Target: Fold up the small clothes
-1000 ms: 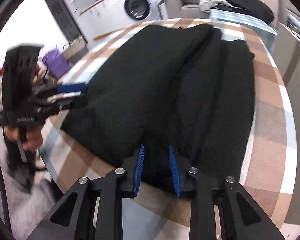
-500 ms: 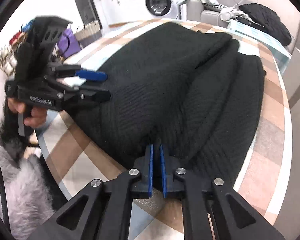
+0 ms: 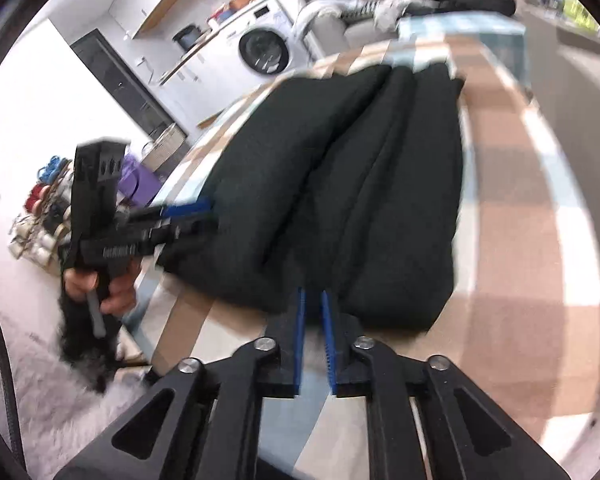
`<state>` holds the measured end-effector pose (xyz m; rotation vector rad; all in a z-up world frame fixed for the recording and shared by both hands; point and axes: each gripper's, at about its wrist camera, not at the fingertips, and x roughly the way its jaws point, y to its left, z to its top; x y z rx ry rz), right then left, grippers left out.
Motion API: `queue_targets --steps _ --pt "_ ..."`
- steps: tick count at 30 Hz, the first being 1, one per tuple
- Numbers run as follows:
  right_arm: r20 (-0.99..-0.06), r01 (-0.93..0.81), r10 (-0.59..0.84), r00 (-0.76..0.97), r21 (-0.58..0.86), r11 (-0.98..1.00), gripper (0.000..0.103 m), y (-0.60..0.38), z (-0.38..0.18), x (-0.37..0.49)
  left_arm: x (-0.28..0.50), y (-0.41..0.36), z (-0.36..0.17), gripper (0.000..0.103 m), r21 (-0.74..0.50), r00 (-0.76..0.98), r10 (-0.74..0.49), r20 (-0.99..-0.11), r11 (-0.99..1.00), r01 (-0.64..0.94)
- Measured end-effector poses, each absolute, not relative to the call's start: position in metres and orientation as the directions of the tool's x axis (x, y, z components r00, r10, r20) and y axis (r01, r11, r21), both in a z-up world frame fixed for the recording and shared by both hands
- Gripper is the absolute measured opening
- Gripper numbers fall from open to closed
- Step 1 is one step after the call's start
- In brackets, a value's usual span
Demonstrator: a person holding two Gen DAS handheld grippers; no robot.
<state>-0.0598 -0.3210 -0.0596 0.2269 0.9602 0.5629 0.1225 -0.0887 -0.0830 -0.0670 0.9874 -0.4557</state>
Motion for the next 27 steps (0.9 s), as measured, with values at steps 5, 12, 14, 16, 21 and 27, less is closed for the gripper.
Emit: queue_targets --steps 5,12,14,16,21,27 --pt "-0.685 -0.334 0.558 0.468 0.447 0.830 0.038 -0.293 -0.054 -0.016 0.121 -0.078 -0.077 0.066 -0.279 0.488 -0.404 -0.773 0.909 0.310" --pt "-0.705 -0.347 0.541 0.458 0.419 0.839 0.006 -0.254 -0.065 0.027 0.115 -0.055 -0.064 0.066 -0.285 0.532 -0.387 -0.753 0.921 0.267" --pt "-0.641 -0.397 0.559 0.526 0.397 0.828 0.005 -0.257 -0.040 0.017 0.112 -0.050 -0.062 0.067 -0.289 0.536 -0.388 -0.750 0.921 0.263" --pt "-0.668 -0.364 0.514 0.538 0.366 0.857 0.005 -0.263 -0.041 0.018 0.110 -0.049 -0.063 0.067 -0.296 0.526 -0.396 -0.753 0.917 0.266" --pt "-0.776 -0.272 0.433 0.458 0.341 0.900 0.007 -0.268 -0.074 0.025 0.105 -0.052 -0.077 0.067 -0.294 0.480 -0.399 -0.781 0.914 0.281" --pt "-0.729 -0.338 0.571 0.377 0.465 0.818 0.038 -0.274 -0.075 -0.010 0.089 -0.049 -0.083 0.067 -0.318 0.440 -0.425 -0.791 0.900 0.298"
